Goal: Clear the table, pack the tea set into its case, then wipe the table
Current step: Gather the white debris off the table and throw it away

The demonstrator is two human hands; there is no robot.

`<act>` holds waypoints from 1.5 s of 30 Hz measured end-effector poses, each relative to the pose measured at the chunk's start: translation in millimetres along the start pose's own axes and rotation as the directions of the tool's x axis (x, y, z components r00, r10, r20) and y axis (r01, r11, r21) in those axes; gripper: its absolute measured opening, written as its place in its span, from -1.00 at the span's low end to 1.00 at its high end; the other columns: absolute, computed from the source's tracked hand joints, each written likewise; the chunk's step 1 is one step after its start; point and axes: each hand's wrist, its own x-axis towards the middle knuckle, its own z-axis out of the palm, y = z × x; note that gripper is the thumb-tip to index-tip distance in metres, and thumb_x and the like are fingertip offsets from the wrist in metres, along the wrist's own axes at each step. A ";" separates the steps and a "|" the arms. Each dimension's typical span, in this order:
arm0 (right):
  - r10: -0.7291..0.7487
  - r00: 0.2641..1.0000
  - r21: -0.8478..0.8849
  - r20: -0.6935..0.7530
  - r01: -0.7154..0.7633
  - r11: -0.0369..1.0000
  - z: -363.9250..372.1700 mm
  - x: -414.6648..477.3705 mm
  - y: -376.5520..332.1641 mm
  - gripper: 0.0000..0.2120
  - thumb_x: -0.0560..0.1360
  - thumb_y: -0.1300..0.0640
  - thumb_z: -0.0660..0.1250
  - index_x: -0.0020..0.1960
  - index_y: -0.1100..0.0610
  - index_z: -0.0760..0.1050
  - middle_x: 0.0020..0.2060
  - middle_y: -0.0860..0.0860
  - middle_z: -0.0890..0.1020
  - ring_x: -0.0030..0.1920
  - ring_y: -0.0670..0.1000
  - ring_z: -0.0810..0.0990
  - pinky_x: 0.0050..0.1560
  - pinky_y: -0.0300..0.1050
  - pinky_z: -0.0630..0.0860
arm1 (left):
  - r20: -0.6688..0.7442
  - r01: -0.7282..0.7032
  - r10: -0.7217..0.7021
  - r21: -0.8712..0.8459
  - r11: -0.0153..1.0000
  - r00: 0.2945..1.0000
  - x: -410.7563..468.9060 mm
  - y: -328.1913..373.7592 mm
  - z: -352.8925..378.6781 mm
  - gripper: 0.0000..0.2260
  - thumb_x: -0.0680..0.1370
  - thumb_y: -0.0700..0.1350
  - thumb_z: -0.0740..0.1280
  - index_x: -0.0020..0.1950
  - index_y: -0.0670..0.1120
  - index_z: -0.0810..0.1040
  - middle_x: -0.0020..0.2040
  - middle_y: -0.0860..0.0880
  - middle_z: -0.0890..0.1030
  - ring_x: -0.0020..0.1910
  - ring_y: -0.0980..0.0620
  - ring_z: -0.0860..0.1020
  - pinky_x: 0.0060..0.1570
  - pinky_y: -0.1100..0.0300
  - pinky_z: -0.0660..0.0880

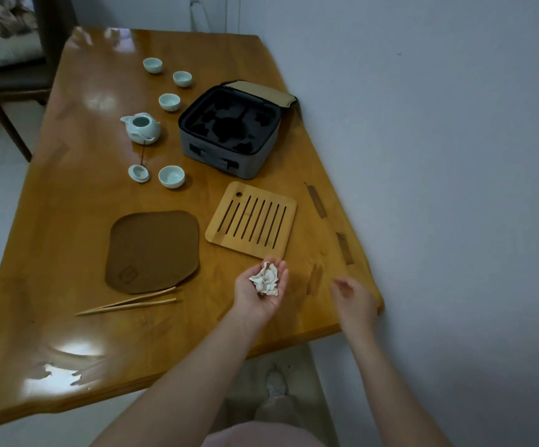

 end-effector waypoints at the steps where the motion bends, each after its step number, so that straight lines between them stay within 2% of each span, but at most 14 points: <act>1: 0.015 0.999 -0.075 -0.030 -0.017 0.997 -3.4 9.0 18.5 -0.81 0.54 0.18 0.35 0.13 0.15 0.62 0.03 0.08 0.66 0.02 0.06 0.62 -0.06 -0.16 0.49 | -0.003 -0.006 0.006 0.002 1.000 1.000 1.8 -3.3 2.4 -0.75 0.61 -0.15 0.17 0.08 -0.24 0.59 0.00 -0.20 0.66 0.02 -0.13 0.63 -0.06 -0.04 0.61; 5: -0.056 0.998 -0.297 -0.025 0.046 0.954 -13.2 28.5 62.4 -0.76 0.52 0.21 0.37 0.18 0.16 0.60 0.10 0.15 0.57 0.06 0.13 0.55 -0.05 -0.18 0.39 | -0.034 -0.025 0.025 0.005 1.000 0.999 11.9 -15.4 9.6 -0.74 0.61 -0.15 0.16 0.10 -0.25 0.59 -0.02 -0.21 0.67 0.03 -0.14 0.63 0.00 0.00 0.60; 11: -0.124 0.980 -0.382 0.158 0.177 0.907 -12.0 43.4 79.4 -0.82 0.52 0.23 0.36 0.11 0.17 0.63 0.05 0.08 0.58 0.00 0.05 0.57 -0.09 -0.23 0.37 | -0.054 -0.067 0.067 0.000 0.998 0.996 31.2 -37.2 22.2 -0.73 0.62 -0.15 0.15 0.12 -0.25 0.59 -0.01 -0.21 0.67 0.04 -0.14 0.63 -0.01 -0.01 0.61; 13: -0.141 0.974 -0.348 0.179 0.197 0.916 -12.2 45.3 77.3 -0.85 0.56 0.20 0.32 0.07 0.16 0.64 -0.01 0.04 0.60 -0.02 0.03 0.57 -0.13 -0.25 0.37 | -0.056 -0.072 0.071 -0.007 0.997 0.996 36.8 -44.5 26.4 -0.72 0.62 -0.15 0.15 0.12 -0.24 0.59 -0.02 -0.21 0.68 0.02 -0.14 0.64 -0.06 -0.01 0.63; 16: -0.154 0.984 -0.134 0.093 0.166 0.977 -20.9 48.2 51.5 -0.91 0.55 0.16 0.35 0.00 0.08 0.63 -0.18 -0.12 0.56 -0.13 -0.09 0.57 -0.23 -0.35 0.37 | -0.052 -0.093 0.092 -0.022 0.995 0.994 45.4 -53.0 32.6 -0.73 0.62 -0.15 0.14 0.11 -0.24 0.59 -0.02 -0.20 0.68 0.01 -0.13 0.63 -0.08 0.00 0.63; 18: -0.182 0.982 -0.020 0.058 0.184 0.983 -24.0 51.0 23.4 -0.90 0.53 0.12 0.38 0.02 0.06 0.64 -0.20 -0.16 0.57 -0.18 -0.22 0.53 -0.25 -0.43 0.37 | -0.055 -0.112 0.110 -0.034 0.993 0.992 49.4 -55.5 35.2 -0.73 0.63 -0.14 0.14 0.11 -0.23 0.59 -0.03 -0.20 0.68 0.00 -0.13 0.63 -0.09 0.00 0.63; 21: -0.293 0.946 0.083 0.142 0.283 0.955 -25.5 49.0 -18.3 -0.87 0.52 0.09 0.39 0.06 0.01 0.63 -0.15 -0.19 0.59 -0.17 -0.28 0.53 -0.24 -0.47 0.43 | -0.046 -0.140 0.138 -0.035 0.990 0.989 53.6 -55.2 37.0 -0.73 0.62 -0.15 0.13 0.08 -0.23 0.59 -0.05 -0.20 0.67 -0.01 -0.12 0.62 -0.11 -0.01 0.60; 26: -0.409 0.852 0.074 0.328 0.408 0.910 -1.1 34.4 -49.4 -0.65 0.54 0.05 0.36 0.30 -0.16 0.47 0.00 -0.20 0.60 -0.02 -0.20 0.56 -0.05 -0.23 0.60 | 0.020 -0.160 0.161 -0.050 0.986 0.987 49.9 -45.5 39.8 -0.74 0.59 -0.13 0.15 0.07 -0.23 0.57 -0.11 -0.21 0.63 -0.15 -0.13 0.62 -0.22 0.03 0.63; 31: -0.547 0.798 0.082 0.254 0.546 0.834 39.3 13.3 -64.8 -0.65 0.55 0.02 0.33 0.33 -0.09 0.49 0.20 -0.16 0.56 0.21 -0.21 0.49 0.18 -0.27 0.51 | 0.015 -0.172 0.173 -0.070 0.983 0.985 32.5 -14.3 28.8 -0.71 0.58 -0.10 0.17 0.06 -0.23 0.63 -0.03 -0.17 0.65 -0.03 -0.09 0.62 0.16 0.07 0.50; 35: -0.631 0.751 0.077 0.197 0.629 0.773 70.0 -10.0 -85.7 -0.72 0.53 0.04 0.37 0.24 -0.04 0.55 0.07 -0.20 0.52 0.06 -0.23 0.51 0.01 -0.29 0.57 | 0.039 -0.211 0.222 -0.192 0.958 0.974 3.3 26.7 16.2 -0.78 0.59 -0.14 0.17 0.07 -0.18 0.58 -0.08 -0.19 0.62 -0.08 -0.09 0.61 0.04 0.07 0.55; 38: -0.656 0.738 0.123 0.156 0.645 0.754 100.2 -40.2 -108.4 -0.78 0.56 0.04 0.33 0.19 -0.01 0.57 0.03 -0.20 0.51 0.04 -0.23 0.52 -0.03 -0.29 0.57 | 0.031 -0.249 0.259 -0.177 0.952 0.965 -23.8 66.8 -0.2 -0.78 0.59 -0.16 0.17 0.05 -0.18 0.59 -0.12 -0.20 0.63 -0.12 -0.10 0.62 -0.01 0.05 0.57; 41: -0.574 0.816 0.288 0.066 0.535 0.794 136.1 -79.0 -142.2 -0.79 0.59 0.02 0.26 0.16 0.02 0.59 0.09 -0.18 0.51 0.11 -0.23 0.51 -0.02 -0.34 0.55 | 0.030 -0.235 0.243 -0.169 0.957 0.969 -49.7 113.2 -21.8 -0.79 0.58 -0.16 0.19 0.04 -0.18 0.61 -0.07 -0.20 0.63 -0.12 -0.12 0.63 0.01 0.01 0.57; 43: -0.397 0.912 0.432 0.098 0.320 0.843 157.7 -102.3 -169.5 -0.77 0.61 0.01 0.23 0.19 0.00 0.57 0.16 -0.19 0.50 0.15 -0.32 0.46 -0.01 -0.47 0.47 | 0.004 -0.245 0.249 -0.163 0.956 0.968 -64.8 145.4 -34.0 -0.77 0.59 -0.16 0.18 0.03 -0.20 0.61 -0.06 -0.18 0.64 -0.14 -0.12 0.65 0.05 0.04 0.57; 45: -0.186 0.959 0.593 0.212 0.025 0.805 180.0 -120.1 -194.2 -0.76 0.62 -0.01 0.21 0.21 -0.03 0.55 0.15 -0.20 0.54 0.12 -0.33 0.49 -0.06 -0.46 0.46 | -0.019 -0.265 0.265 -0.133 0.955 0.964 -80.3 176.0 -44.5 -0.76 0.59 -0.16 0.17 0.05 -0.20 0.61 -0.05 -0.17 0.66 -0.16 -0.11 0.67 -0.01 0.06 0.61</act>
